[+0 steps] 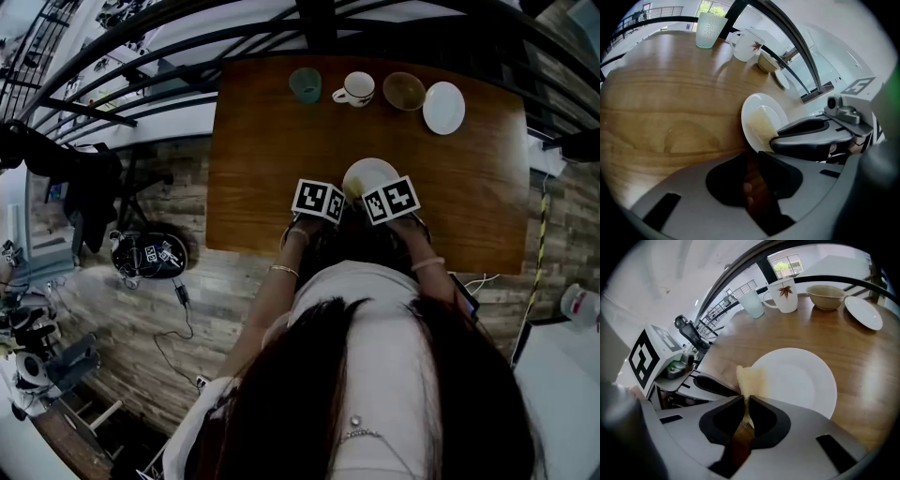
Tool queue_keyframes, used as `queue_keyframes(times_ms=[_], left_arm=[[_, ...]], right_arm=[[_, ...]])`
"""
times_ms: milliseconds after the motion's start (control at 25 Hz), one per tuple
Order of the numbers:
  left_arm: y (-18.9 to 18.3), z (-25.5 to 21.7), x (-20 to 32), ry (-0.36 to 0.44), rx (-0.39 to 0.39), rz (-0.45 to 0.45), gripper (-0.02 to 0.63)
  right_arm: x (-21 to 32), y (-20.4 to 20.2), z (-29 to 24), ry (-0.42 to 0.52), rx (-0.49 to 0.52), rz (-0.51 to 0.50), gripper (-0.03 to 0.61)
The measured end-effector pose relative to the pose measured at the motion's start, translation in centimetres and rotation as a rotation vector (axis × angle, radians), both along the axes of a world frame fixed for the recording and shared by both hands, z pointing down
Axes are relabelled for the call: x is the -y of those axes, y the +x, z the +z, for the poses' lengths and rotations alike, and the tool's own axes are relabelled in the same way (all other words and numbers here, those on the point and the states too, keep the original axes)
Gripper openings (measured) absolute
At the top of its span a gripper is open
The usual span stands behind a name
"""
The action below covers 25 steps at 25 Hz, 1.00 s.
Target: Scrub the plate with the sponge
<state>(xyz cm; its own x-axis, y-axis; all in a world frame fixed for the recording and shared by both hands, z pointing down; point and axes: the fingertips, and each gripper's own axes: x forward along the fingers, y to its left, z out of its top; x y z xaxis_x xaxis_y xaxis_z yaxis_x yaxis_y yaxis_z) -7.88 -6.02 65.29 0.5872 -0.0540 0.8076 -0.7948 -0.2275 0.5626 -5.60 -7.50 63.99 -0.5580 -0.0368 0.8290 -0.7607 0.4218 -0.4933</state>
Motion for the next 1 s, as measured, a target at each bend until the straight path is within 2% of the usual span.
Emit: queue_keyframes(times_ms=[120, 240, 520, 680, 800, 1000], left_arm=[[0.0, 0.0, -0.1, -0.006, 0.005, 0.001, 0.089], [-0.1, 0.2, -0.1, -0.013, 0.009, 0.003, 0.089], [-0.1, 0.2, 0.1, -0.018, 0.008, -0.002, 0.089], [0.0, 0.3, 0.0, -0.019, 0.011, -0.005, 0.089], [-0.1, 0.3, 0.1, -0.019, 0.011, -0.006, 0.087], [-0.1, 0.4, 0.1, -0.031, 0.008, -0.006, 0.087]], right_arm=[[0.0, 0.3, 0.1, -0.013, 0.018, 0.029, 0.058], [0.2, 1.7, 0.3, -0.009, -0.009, 0.06, 0.058], [2.4, 8.4, -0.2, 0.049, -0.15, 0.139, 0.058], [3.2, 11.2, -0.5, 0.054, -0.142, 0.238, 0.058], [3.0, 11.1, -0.6, 0.047, -0.133, 0.248, 0.058], [1.2, 7.8, 0.0, 0.022, -0.114, 0.145, 0.058]])
